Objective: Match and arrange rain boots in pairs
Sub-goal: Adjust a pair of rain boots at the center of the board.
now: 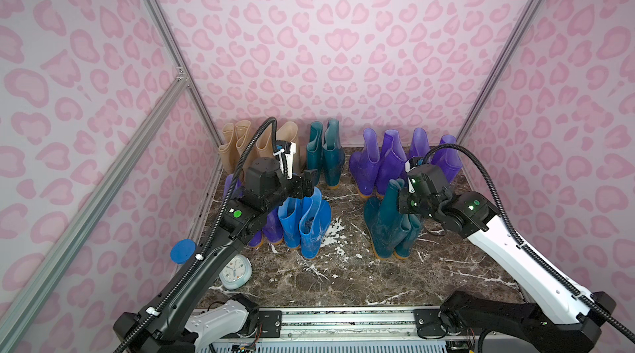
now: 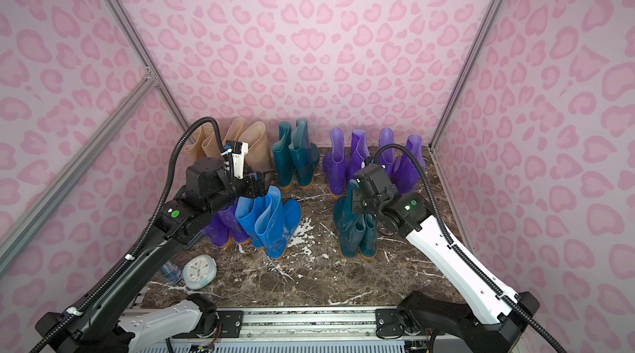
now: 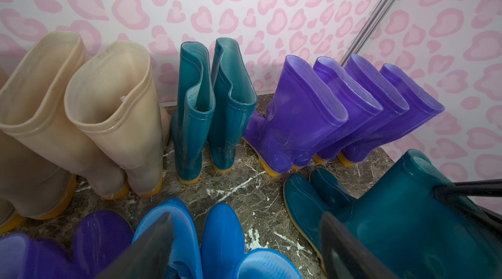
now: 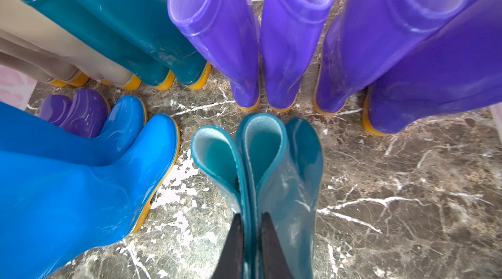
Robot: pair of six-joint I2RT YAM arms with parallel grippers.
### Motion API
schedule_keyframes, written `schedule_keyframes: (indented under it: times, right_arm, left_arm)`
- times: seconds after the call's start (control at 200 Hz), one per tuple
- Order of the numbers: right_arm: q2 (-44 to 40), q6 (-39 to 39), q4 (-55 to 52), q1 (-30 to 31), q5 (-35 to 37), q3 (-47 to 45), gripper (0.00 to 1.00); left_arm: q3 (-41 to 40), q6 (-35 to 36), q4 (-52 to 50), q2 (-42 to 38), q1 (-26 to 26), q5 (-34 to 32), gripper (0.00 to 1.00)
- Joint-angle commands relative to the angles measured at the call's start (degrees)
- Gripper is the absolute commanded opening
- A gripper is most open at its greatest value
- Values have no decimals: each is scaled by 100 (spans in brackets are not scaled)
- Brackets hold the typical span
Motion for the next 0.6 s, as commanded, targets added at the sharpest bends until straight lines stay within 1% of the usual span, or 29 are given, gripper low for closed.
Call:
schedule_keyframes:
  times: [0.0,0.085,0.17,0.2,0.235,0.305,0.325,0.34,0.39,0.425,0.49,0.595]
  right_arm:
    - [-89,108,476,17,88,-186,0]
    - [-131,164,649,18,55,-377,0]
    - [-155,134,662,7,201,-435,0]
    - [-178,119,662,-3,192,-446,6]
    - [-220,101,690,-24,175,-465,19]
    - [-325,37,770,-47,120,-515,28]
    - [-346,17,787,-52,109,-513,33]
    - [-362,-5,797,-67,108,-506,39]
    - [-395,-116,833,-66,76,-483,45]
    - [-399,-188,806,-78,108,-418,51]
    - [-385,-328,776,-101,180,-254,69]
    - [-402,-512,749,-105,334,68,76]
  left_arm:
    - [74,44,161,46,-51,38,85]
    - [237,105,-101,96,-208,-263,85]
    - [636,77,-875,201,-268,-410,87]
    - [781,43,-1235,241,-273,-480,89]
    - [957,71,-1637,274,-276,-484,91]
    - [1296,87,-2433,344,-315,-545,97]
    - [1415,119,-2658,371,-339,-530,99]
    - [1565,136,-2838,409,-368,-551,100]
    - [1857,120,-3387,551,-506,-815,100]
    - [2033,167,-3738,671,-607,-890,100]
    - [2357,162,-4353,945,-775,-1047,100]
    - [2597,24,-4982,1149,-939,-1533,100]
